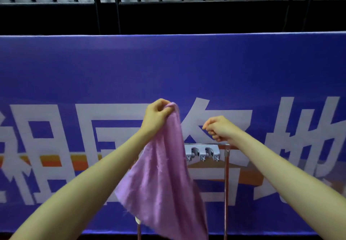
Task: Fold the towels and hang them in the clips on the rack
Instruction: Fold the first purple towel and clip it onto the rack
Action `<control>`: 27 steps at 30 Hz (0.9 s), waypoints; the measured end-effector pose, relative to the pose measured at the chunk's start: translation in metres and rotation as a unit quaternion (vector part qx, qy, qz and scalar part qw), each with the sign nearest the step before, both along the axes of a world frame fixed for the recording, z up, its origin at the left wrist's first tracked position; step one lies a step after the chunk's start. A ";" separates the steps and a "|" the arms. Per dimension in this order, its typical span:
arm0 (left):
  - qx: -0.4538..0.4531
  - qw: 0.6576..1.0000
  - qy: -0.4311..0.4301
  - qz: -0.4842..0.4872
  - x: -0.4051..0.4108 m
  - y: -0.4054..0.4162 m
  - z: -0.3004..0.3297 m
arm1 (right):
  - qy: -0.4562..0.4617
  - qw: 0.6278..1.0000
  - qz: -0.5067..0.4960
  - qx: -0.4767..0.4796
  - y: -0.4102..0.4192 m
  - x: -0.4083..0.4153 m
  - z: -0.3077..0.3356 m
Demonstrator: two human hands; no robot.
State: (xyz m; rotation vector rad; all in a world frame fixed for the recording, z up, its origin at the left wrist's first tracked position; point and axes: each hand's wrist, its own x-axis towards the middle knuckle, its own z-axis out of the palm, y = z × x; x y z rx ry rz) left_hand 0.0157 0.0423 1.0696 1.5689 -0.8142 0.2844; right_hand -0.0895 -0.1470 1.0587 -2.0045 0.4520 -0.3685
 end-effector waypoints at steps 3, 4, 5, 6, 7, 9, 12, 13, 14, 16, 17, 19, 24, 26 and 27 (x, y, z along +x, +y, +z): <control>0.111 0.993 -0.037 -0.025 -0.003 -0.005 0.002 | -0.043 0.998 0.031 0.020 0.005 -0.002 0.005; 0.128 0.991 -0.041 -0.019 -0.004 -0.006 0.003 | -0.070 0.997 0.034 0.025 0.009 -0.003 0.007; 0.139 0.989 -0.046 -0.008 -0.005 -0.007 0.003 | -0.100 0.994 0.037 0.031 0.013 -0.003 0.007; 0.149 0.987 -0.052 0.000 -0.005 -0.008 0.004 | -0.131 0.990 0.040 0.038 0.017 -0.002 0.008; 0.160 0.985 -0.060 0.000 -0.006 -0.007 0.005 | -0.161 0.985 0.047 0.042 0.021 -0.003 0.008; 0.183 0.980 -0.077 -0.012 -0.008 -0.006 0.008 | -0.205 0.976 0.069 0.030 0.029 -0.005 0.010; 0.208 0.973 -0.097 -0.031 -0.011 -0.004 0.008 | -0.222 0.969 0.103 -0.020 0.036 -0.006 0.012; 0.212 0.971 -0.101 -0.034 -0.012 -0.003 0.008 | -0.224 0.968 0.107 -0.033 0.037 -0.005 0.012; 0.214 0.971 -0.101 -0.037 -0.012 -0.003 0.008 | -0.229 0.967 0.107 -0.042 0.038 -0.004 0.012; 0.217 0.970 -0.101 -0.040 -0.013 -0.002 0.008 | -0.238 0.964 0.102 -0.057 0.040 -0.001 0.011; 0.218 0.970 -0.098 -0.041 -0.013 -0.001 0.008 | -0.236 0.964 0.099 -0.067 0.040 0.000 0.011; 0.218 0.971 -0.090 -0.046 -0.013 0.000 0.007 | -0.224 0.965 0.094 -0.095 0.039 0.002 0.011; 0.194 0.977 -0.042 -0.079 -0.019 0.005 -0.006 | -0.202 0.967 0.057 -0.144 0.042 0.007 0.012; 0.180 0.979 0.006 -0.094 -0.016 0.010 -0.021 | -0.191 0.971 0.038 -0.138 0.039 0.009 0.013; 0.179 0.979 0.024 -0.092 -0.014 0.013 -0.030 | -0.190 0.973 0.026 -0.125 0.037 0.010 0.013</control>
